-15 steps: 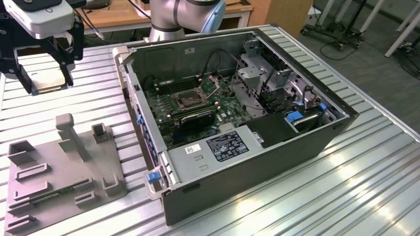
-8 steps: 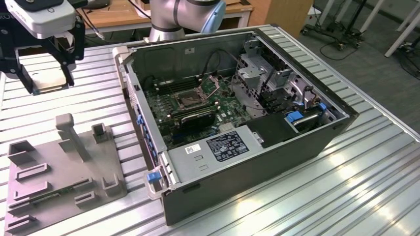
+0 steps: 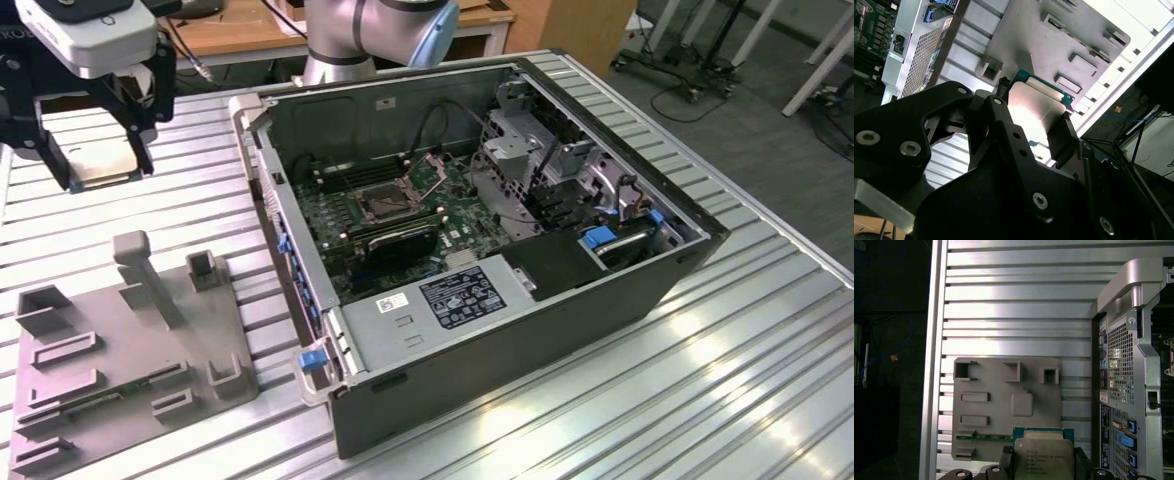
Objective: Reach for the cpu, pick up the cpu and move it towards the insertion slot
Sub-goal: 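Pick up the cpu and move it towards the insertion slot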
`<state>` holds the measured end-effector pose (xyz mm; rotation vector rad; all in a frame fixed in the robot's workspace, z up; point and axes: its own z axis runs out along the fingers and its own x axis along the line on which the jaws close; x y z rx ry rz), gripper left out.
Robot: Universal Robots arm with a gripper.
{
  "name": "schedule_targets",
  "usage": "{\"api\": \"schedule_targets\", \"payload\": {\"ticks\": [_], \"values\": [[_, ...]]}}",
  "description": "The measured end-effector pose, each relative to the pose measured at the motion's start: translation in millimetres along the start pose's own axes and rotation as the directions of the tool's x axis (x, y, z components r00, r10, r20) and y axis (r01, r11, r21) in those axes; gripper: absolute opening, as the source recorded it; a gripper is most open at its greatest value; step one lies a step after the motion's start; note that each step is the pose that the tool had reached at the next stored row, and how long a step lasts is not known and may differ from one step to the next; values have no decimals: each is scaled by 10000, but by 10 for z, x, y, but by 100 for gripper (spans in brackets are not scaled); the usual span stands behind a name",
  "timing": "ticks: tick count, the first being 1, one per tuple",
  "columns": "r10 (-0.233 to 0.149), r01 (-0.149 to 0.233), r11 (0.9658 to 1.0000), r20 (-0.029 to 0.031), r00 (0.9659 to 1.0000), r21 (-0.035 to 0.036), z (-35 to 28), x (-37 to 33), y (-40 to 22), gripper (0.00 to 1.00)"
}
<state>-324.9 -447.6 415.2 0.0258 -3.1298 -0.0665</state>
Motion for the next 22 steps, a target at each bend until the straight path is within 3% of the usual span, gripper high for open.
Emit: {"api": "schedule_targets", "payload": {"ticks": [22], "values": [[0, 0, 10000, 0, 10000, 0, -1, -44, -1, 55]]}}
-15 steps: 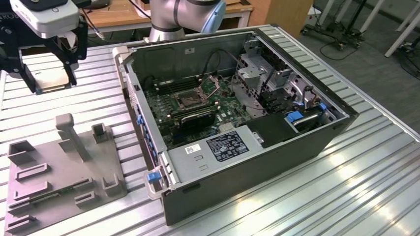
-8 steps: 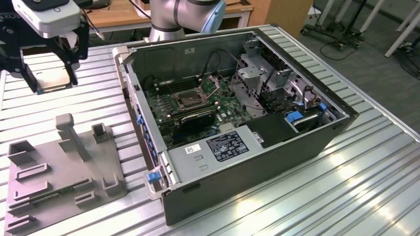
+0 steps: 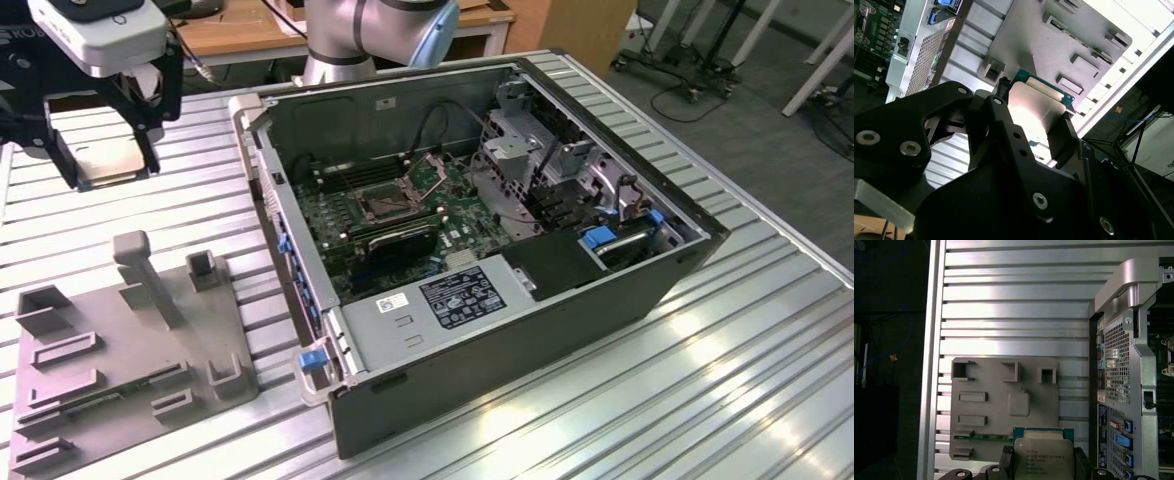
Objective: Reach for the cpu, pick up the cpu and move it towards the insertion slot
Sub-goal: 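Pick up the cpu and move it towards the insertion slot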
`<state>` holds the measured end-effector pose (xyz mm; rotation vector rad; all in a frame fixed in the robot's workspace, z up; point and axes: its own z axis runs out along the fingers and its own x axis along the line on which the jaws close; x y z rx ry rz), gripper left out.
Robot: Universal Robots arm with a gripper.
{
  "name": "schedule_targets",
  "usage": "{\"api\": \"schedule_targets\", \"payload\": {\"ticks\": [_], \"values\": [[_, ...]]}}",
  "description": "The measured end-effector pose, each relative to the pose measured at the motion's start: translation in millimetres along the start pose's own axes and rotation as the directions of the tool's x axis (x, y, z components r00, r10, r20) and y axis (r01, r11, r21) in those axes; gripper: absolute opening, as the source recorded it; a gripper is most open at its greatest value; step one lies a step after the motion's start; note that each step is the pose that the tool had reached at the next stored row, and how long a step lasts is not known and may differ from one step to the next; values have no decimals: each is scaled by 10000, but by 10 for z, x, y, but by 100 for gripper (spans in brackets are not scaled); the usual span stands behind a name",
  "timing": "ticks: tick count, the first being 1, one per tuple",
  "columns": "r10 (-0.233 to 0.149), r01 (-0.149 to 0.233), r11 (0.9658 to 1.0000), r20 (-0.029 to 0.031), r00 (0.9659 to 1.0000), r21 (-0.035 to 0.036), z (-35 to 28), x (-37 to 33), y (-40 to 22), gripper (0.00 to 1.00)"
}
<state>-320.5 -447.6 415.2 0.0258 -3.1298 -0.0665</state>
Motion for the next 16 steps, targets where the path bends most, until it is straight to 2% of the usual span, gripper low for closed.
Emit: {"api": "schedule_targets", "payload": {"ticks": [16], "values": [[0, 0, 10000, 0, 10000, 0, 0, -39, -1, 55]]}}
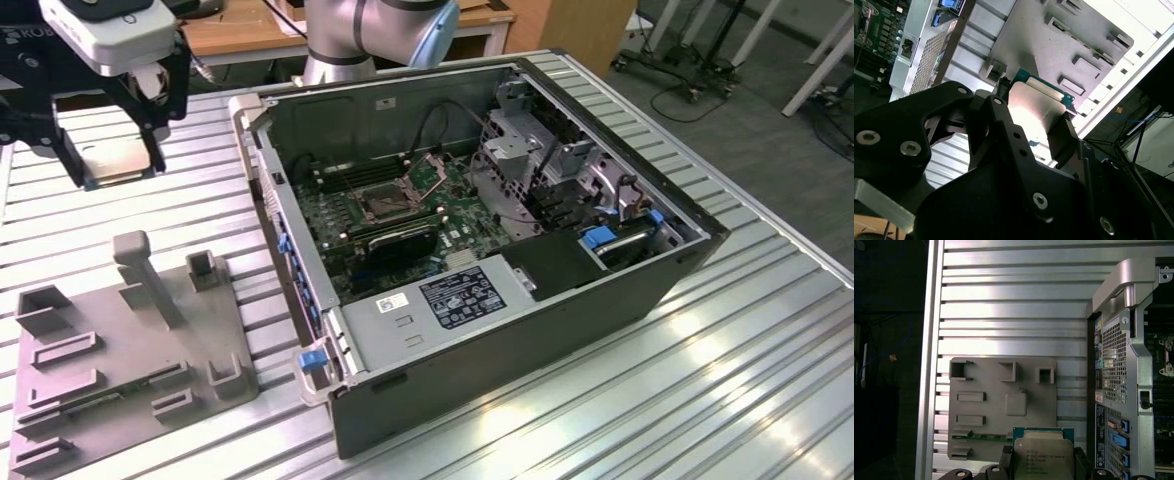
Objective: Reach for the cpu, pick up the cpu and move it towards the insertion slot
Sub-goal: 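Pick up the cpu and move it towards the insertion slot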
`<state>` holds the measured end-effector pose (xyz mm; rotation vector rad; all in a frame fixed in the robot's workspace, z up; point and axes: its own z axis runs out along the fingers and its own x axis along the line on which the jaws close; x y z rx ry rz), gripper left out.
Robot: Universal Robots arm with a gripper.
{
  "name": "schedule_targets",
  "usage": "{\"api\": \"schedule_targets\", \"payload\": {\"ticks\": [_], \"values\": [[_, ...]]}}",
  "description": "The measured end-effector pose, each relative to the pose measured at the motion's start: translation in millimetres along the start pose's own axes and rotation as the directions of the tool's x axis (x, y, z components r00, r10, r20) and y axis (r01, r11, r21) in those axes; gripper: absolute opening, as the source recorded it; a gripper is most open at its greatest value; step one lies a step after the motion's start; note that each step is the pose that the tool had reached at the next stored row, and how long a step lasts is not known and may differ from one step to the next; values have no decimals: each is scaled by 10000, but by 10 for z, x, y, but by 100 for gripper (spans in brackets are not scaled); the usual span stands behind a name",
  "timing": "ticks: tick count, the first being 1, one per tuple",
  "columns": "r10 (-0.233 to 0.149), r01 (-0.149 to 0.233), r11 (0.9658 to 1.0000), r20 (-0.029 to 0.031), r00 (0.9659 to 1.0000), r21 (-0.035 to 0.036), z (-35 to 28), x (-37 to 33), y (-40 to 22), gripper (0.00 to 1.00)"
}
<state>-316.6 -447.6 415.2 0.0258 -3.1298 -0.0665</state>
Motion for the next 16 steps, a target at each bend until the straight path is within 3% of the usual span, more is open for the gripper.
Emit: {"api": "schedule_targets", "payload": {"ticks": [16], "values": [[0, 0, 10000, 0, 10000, 1, -1, -31, 0, 55]]}}
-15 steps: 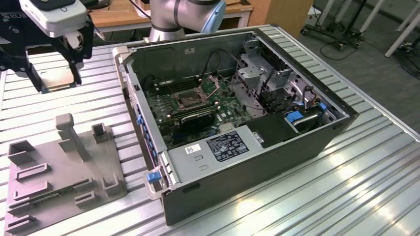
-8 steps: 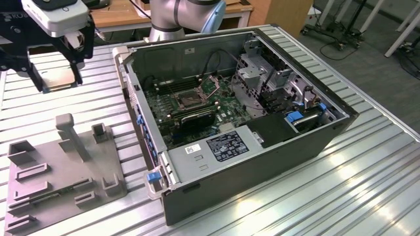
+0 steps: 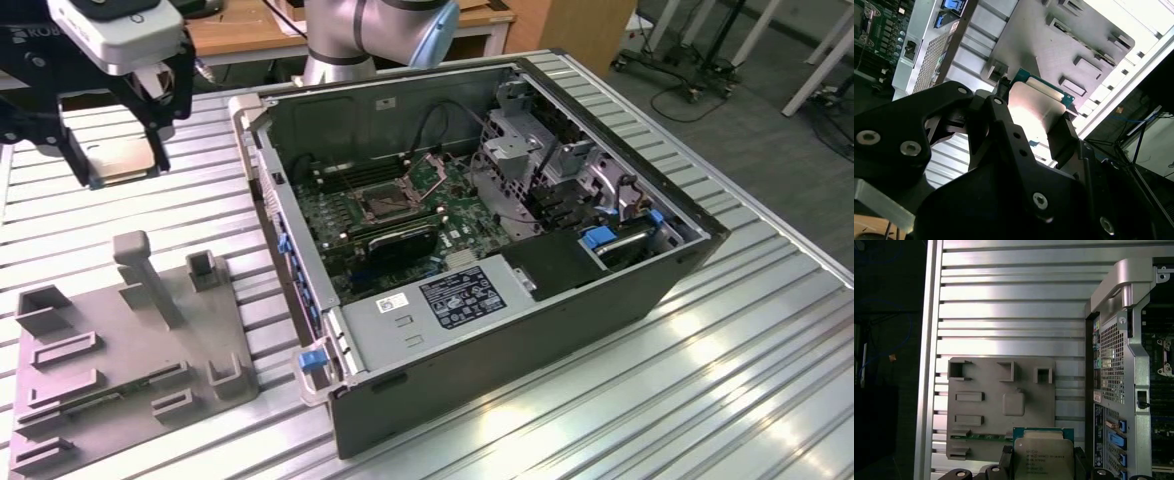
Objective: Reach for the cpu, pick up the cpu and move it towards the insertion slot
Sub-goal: 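Pick up the cpu and move it towards the insertion slot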
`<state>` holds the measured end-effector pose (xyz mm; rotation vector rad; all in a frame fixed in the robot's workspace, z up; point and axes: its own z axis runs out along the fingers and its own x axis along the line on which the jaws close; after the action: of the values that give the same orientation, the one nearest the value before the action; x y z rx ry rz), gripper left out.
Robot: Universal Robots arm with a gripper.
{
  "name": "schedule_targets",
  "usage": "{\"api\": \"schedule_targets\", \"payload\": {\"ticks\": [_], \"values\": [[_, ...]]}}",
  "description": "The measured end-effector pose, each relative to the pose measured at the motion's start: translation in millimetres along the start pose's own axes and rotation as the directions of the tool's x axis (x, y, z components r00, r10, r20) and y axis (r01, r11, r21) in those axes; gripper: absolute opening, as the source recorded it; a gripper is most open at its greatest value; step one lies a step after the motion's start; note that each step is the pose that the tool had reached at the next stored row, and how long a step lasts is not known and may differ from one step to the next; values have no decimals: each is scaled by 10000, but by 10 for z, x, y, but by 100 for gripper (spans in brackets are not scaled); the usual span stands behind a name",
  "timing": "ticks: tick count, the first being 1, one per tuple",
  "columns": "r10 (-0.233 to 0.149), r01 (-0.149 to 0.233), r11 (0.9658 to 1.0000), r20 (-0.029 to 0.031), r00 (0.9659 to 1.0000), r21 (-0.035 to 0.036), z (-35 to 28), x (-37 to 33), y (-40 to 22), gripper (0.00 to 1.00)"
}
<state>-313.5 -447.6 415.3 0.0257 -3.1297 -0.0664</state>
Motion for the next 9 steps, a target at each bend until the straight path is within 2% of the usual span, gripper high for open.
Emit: {"api": "schedule_targets", "payload": {"ticks": [9], "values": [[0, 0, 10000, 0, 10000, -1, 0, -16, 0, 55]]}}
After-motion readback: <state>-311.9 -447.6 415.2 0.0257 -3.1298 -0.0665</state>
